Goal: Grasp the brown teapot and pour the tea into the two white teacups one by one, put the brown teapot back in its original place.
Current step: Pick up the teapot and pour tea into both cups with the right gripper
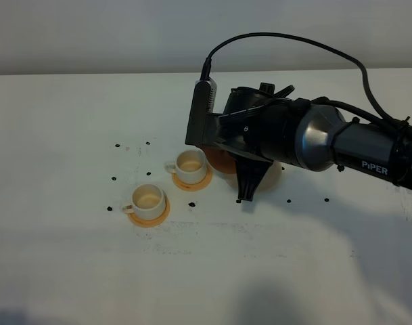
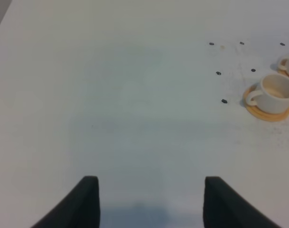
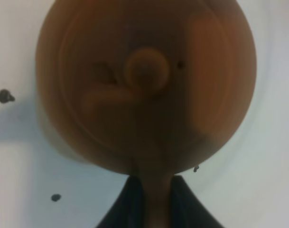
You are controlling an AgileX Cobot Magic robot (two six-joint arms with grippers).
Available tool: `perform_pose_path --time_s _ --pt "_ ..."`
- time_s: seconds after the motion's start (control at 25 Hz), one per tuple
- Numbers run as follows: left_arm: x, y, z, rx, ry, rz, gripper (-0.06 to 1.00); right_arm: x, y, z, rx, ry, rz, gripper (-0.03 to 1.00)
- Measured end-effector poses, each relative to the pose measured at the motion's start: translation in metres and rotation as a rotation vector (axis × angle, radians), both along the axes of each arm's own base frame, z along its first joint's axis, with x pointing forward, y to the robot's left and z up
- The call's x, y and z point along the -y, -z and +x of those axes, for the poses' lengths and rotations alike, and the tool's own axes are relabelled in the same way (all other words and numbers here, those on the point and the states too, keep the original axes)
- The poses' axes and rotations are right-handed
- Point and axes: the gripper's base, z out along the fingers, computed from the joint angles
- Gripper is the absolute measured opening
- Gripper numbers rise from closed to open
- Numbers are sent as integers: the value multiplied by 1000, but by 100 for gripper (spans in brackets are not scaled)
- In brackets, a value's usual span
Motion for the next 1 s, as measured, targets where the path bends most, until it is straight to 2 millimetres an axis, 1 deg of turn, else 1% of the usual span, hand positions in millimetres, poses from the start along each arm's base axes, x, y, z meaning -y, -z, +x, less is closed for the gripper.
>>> perform_pose_path --time_s 0.2,0.44,1.0 --pt "0 0 0 -1 0 0 50 -4 1 0 9 -23 13 9" --pt "0 0 0 -1 0 0 50 -6 8 1 16 -42 -16 9" --pt "0 0 0 -1 0 0 50 -11 6 0 64 -99 -50 9"
